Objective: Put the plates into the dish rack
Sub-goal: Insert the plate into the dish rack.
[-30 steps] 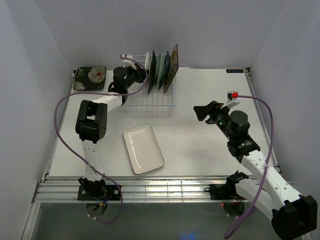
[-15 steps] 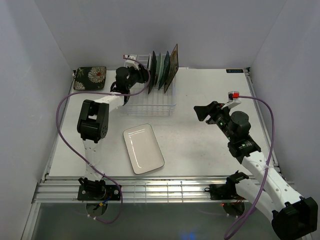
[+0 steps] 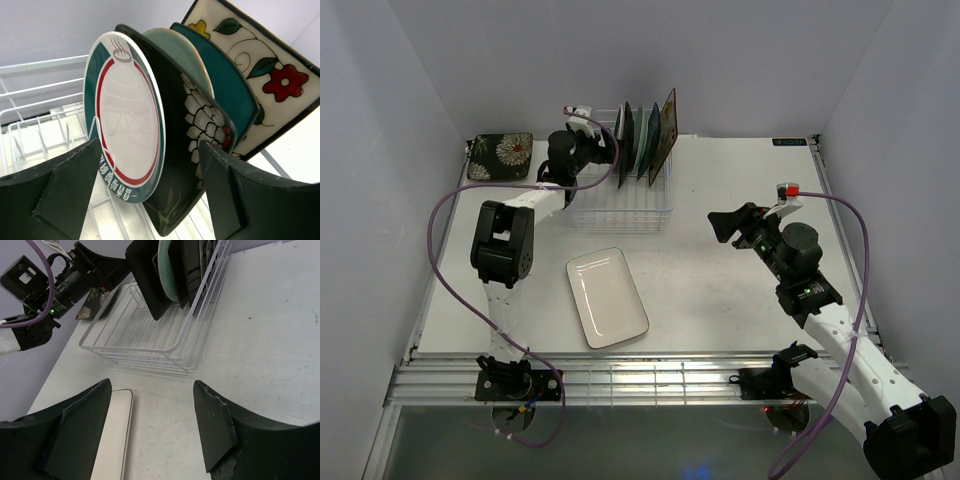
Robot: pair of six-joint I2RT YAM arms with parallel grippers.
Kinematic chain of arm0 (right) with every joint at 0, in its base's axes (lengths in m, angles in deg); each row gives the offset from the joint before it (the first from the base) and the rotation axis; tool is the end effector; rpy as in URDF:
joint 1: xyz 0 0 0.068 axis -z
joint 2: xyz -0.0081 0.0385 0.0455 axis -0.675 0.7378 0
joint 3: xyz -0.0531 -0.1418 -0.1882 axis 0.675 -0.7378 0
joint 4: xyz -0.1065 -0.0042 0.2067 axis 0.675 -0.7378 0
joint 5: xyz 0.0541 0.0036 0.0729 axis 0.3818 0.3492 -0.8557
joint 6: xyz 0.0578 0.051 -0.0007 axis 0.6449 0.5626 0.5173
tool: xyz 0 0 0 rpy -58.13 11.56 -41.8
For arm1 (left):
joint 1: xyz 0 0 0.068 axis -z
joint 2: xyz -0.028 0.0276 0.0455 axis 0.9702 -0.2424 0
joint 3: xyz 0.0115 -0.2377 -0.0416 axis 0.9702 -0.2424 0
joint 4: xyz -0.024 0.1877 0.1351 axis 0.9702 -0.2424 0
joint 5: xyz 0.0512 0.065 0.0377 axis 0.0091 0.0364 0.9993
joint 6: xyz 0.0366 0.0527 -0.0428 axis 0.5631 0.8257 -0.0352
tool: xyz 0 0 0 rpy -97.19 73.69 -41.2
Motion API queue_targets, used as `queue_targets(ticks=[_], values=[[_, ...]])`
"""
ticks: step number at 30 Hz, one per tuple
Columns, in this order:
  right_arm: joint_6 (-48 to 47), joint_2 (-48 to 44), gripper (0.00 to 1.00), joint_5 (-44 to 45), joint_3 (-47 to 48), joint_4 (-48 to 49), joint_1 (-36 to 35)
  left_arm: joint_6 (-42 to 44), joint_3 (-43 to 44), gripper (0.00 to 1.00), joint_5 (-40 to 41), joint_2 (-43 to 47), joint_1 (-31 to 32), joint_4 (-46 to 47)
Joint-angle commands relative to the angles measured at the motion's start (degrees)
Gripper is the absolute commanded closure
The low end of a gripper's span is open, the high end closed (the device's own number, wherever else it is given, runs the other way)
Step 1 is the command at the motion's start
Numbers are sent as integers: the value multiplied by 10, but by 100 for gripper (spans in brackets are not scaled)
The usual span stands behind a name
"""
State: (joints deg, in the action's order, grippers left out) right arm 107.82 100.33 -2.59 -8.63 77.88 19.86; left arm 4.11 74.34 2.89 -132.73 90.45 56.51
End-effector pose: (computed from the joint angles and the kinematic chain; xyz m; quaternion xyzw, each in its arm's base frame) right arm 0.2030 0.0862 0.2900 0.0409 0.7055 0.3250 0.6285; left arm 0.4674 -0.1410 0.2201 0.1227 0.7200 -0.2582 0.6323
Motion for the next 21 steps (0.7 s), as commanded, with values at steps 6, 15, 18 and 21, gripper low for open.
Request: queue_targets(ticks=[6, 15, 18, 21], values=[[-9, -20, 28, 9, 0, 0, -3, 60, -55, 8, -15, 162, 8, -43], [-24, -39, 27, 11, -10, -19, -2, 84, -195, 8, -54, 284, -52, -72], [-27, -43, 27, 7, -15, -25, -3, 106, -236, 7, -47, 323, -73, -79], [-29, -53, 27, 1, -24, -29, -3, 151, -276, 7, -22, 355, -90, -84]])
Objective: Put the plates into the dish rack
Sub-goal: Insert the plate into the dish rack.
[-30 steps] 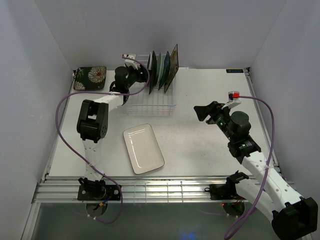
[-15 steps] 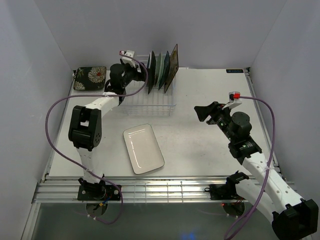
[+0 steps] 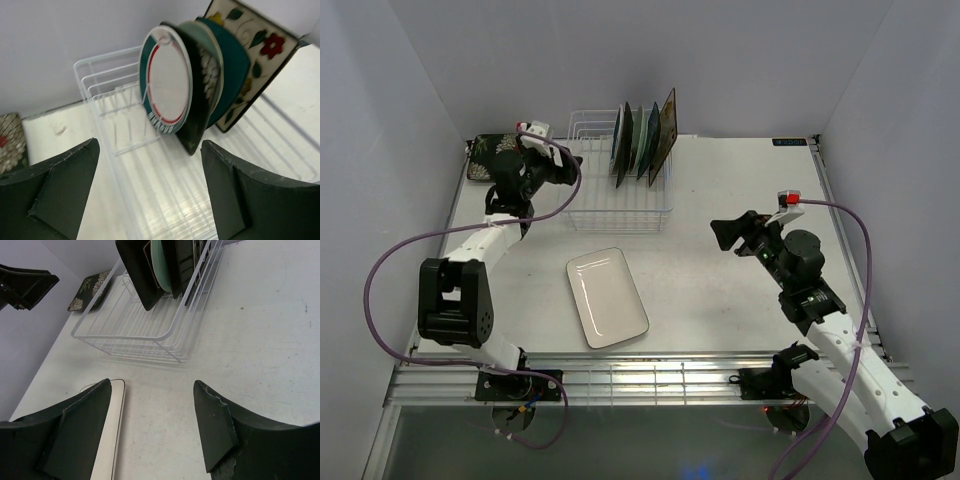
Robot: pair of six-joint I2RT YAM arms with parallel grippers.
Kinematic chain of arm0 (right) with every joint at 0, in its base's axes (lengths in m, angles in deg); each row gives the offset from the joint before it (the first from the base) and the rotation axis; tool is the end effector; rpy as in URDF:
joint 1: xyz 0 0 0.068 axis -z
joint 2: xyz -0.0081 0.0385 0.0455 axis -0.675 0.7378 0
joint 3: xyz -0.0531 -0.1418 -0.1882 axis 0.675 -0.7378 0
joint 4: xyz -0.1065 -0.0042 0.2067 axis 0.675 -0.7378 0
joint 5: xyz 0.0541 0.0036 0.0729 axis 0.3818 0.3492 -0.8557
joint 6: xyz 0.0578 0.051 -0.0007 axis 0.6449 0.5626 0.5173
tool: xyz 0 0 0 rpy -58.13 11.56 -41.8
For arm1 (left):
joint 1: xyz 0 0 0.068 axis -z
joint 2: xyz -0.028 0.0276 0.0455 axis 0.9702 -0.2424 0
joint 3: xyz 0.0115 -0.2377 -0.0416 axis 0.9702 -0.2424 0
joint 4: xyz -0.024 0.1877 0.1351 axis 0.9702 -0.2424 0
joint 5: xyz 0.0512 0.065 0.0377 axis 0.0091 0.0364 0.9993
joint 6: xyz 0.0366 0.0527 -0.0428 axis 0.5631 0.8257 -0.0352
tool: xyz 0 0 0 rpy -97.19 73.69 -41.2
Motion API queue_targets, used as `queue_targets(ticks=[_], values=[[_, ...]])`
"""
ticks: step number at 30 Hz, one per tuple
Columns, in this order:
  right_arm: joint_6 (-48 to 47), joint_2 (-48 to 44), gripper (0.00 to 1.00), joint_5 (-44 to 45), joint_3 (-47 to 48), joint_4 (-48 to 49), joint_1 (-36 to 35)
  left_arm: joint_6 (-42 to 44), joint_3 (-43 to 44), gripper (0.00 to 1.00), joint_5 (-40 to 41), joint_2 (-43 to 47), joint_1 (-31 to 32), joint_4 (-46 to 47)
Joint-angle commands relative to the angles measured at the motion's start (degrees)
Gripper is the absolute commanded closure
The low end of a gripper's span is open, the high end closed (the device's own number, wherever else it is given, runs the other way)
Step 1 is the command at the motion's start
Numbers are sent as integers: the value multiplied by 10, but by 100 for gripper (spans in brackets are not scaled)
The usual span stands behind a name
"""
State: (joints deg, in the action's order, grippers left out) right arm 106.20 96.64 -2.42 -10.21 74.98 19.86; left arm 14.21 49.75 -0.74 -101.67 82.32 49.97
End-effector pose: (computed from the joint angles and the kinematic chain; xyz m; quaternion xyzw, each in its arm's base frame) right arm 0.1930 0.0818 0.2855 0.0323 0.7108 0.3131 0.6291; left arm 0.3704 -0.0649 0.2799 0.1561 0.7134 -0.1774 0.6597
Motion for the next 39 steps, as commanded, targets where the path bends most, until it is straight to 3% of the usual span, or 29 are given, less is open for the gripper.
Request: queue_targets(ticks=[1, 7, 16, 20, 39], values=[[-14, -18, 27, -3, -10, -1, -2, 61, -37, 7, 26, 50, -12, -19], [-15, -36, 27, -7, -27, -4, -2, 151, -59, 7, 110, 68, -38, -23], [-14, -31, 27, -18, -38, 9, -2, 207, -4, 6, 182, 19, -90, -54], [-14, -33, 27, -19, -41, 8, -2, 236, 47, 2, 170, -29, -103, -91], [-14, -27, 27, -38, -50, 23, -2, 505, 59, 2, 126, -174, -143, -52]])
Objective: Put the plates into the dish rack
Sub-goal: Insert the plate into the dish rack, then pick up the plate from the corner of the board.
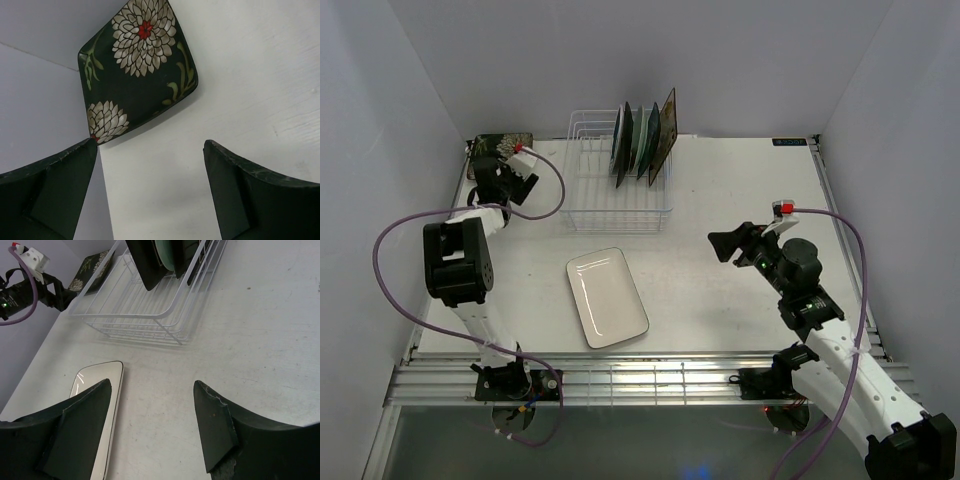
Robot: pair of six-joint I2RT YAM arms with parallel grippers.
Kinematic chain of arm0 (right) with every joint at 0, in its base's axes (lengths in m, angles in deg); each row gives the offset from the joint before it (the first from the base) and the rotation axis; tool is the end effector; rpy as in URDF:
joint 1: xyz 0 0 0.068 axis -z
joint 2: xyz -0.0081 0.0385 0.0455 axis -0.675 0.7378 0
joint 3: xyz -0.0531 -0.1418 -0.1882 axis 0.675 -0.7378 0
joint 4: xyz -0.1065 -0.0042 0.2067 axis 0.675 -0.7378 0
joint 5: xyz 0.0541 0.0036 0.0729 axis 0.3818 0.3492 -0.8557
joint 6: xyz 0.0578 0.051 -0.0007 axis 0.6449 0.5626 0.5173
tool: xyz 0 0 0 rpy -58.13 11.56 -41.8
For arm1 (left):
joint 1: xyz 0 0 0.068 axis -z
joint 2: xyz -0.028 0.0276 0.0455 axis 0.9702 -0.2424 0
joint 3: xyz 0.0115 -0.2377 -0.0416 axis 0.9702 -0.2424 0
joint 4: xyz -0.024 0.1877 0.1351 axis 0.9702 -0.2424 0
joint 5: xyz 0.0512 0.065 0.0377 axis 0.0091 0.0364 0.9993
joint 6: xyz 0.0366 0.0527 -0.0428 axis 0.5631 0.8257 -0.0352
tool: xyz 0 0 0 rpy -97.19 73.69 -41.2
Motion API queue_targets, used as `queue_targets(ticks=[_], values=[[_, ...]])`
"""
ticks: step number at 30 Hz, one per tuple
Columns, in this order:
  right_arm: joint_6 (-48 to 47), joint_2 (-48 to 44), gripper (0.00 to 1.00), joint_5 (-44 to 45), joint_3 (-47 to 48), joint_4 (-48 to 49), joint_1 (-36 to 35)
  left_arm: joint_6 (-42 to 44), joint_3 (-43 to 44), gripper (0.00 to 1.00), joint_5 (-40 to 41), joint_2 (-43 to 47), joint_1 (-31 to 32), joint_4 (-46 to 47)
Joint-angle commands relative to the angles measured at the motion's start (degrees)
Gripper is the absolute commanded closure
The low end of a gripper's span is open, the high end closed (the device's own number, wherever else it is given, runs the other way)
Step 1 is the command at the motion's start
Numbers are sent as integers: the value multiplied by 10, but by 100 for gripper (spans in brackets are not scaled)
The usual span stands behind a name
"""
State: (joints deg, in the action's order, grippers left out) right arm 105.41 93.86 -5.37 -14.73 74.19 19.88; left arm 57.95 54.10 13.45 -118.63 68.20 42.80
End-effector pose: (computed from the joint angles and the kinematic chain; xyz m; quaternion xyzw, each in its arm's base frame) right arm 0.1850 0.0821 0.2641 0.0107 0.7267 0.3187 0.6085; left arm 0.4149 0.0487 0.1760 0.2806 0.7888 0.1863 0.5141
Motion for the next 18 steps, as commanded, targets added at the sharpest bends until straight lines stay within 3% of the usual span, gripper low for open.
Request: queue_targets(ticks=[1, 9, 18], values=[[-7, 1, 27, -9, -4, 32, -2, 76, 17, 2, -15, -15, -1, 23], [-8, 9, 27, -12, -3, 37, -2, 169, 18, 2, -54, -53, -2, 25], [-7, 9, 27, -16, -6, 40, -2, 190, 49, 3, -55, -104, -3, 25]])
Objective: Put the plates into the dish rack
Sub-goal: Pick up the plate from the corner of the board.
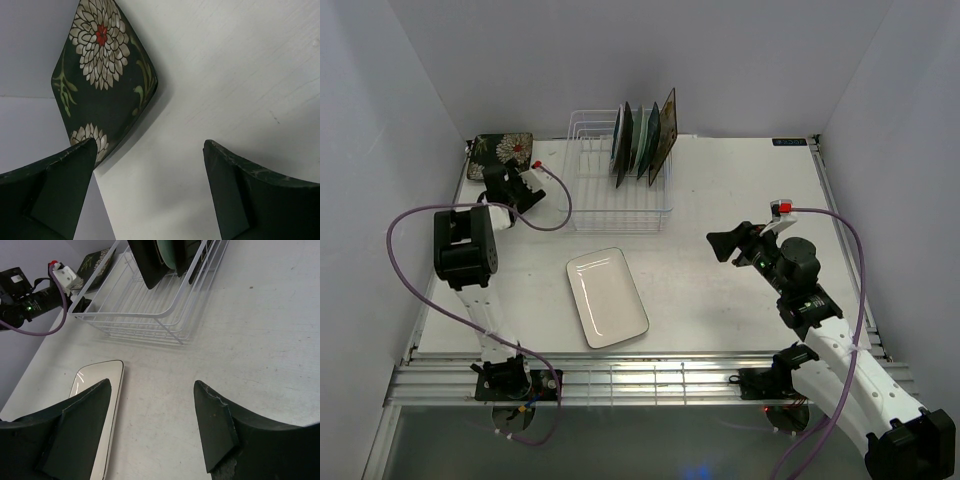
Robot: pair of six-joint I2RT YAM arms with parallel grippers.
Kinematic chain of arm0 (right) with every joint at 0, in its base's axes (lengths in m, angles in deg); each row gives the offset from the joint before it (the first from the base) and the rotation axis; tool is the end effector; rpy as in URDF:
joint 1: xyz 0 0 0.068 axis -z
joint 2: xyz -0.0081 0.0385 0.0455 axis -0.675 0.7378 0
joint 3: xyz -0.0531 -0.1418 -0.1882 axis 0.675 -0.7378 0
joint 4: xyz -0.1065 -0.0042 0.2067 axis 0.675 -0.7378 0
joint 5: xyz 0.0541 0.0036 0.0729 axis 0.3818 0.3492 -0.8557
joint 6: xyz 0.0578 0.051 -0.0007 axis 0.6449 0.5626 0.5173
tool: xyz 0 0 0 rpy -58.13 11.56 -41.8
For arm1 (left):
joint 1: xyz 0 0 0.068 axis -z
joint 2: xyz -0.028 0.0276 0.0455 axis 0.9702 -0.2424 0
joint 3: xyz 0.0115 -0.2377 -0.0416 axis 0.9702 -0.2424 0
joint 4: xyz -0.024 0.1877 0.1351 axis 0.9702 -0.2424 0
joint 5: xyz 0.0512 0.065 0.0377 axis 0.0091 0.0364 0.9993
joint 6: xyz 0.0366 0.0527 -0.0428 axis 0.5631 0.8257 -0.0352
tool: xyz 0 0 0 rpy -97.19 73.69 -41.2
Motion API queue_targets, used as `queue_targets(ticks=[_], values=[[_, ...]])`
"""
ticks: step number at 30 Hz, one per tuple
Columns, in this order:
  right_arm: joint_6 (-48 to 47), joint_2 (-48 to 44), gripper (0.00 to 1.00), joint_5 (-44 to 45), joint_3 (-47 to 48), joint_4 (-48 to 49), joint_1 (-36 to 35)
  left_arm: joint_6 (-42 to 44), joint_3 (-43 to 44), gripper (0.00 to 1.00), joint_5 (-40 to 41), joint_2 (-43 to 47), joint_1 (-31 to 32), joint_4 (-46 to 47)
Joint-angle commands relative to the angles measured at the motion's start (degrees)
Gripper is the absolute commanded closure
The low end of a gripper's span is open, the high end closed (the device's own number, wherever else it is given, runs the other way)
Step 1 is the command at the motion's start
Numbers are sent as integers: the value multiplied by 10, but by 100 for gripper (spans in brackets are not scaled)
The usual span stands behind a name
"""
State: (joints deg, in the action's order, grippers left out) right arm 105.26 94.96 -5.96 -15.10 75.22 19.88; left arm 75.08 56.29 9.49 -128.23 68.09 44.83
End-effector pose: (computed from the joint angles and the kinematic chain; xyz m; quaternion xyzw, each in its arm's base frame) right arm 0.1875 0.0839 0.2608 0.0065 0.7294 0.3201 0.6046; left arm 0.4298 0.0471 0.1248 0.4176 0.7522 0.2124 0.4634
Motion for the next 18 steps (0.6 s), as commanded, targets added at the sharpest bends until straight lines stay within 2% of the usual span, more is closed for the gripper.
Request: queue_targets(ticks=[1, 9, 18], values=[[-6, -2, 27, -11, -2, 30, -2, 21, 36, 3, -14, -21, -3, 6], [-4, 0, 27, -15, 0, 32, -2, 29, 85, 7, -4, -71, -6, 16], [-2, -1, 27, -19, -1, 33, -2, 48, 123, 17, 7, -120, -6, 42]])
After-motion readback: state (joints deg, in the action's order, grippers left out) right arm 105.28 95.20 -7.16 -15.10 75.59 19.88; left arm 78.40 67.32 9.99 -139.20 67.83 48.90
